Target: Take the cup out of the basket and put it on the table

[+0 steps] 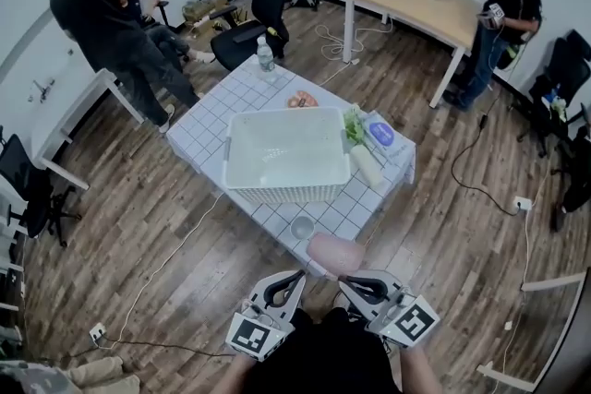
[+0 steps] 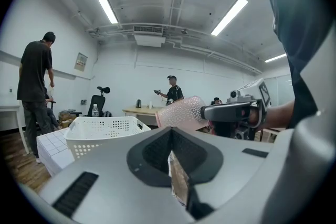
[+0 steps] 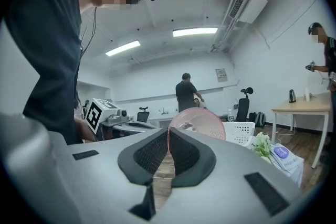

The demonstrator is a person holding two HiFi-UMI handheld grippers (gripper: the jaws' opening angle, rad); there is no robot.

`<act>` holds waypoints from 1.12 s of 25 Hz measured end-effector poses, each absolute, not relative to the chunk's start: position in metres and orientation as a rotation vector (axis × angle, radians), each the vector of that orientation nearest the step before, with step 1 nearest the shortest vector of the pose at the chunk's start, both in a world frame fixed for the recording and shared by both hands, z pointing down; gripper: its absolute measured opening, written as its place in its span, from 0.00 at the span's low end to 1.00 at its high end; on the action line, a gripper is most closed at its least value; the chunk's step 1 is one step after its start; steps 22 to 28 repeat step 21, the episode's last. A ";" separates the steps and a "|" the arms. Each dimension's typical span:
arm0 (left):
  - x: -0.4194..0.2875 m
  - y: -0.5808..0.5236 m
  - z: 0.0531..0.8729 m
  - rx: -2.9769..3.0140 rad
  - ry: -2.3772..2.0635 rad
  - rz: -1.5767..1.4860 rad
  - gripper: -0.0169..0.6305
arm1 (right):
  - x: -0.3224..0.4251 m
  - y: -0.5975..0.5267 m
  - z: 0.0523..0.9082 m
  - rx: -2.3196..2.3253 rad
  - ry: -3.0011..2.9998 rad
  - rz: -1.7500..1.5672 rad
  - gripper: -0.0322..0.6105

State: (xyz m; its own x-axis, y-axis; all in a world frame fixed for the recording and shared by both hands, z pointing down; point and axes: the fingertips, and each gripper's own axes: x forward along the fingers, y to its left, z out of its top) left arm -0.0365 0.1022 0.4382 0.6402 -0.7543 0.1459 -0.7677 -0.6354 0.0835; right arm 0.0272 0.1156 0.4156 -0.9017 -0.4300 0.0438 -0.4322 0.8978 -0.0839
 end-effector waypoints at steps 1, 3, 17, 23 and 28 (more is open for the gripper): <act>-0.036 0.102 0.438 2.718 -1.268 0.141 0.04 | 0.027 0.115 0.417 0.687 -3.032 0.147 0.09; -0.035 0.102 0.437 2.716 -1.266 0.136 0.04 | 0.027 0.115 0.419 0.685 -3.023 0.155 0.09; -0.039 0.102 0.434 2.738 -1.247 0.133 0.04 | 0.027 0.114 0.422 0.728 -2.982 0.204 0.10; -0.042 0.100 0.435 2.755 -1.248 0.149 0.04 | 0.026 0.114 0.423 0.719 -2.967 0.217 0.09; -0.042 0.100 0.435 2.755 -1.248 0.149 0.04 | 0.026 0.114 0.423 0.719 -2.967 0.217 0.09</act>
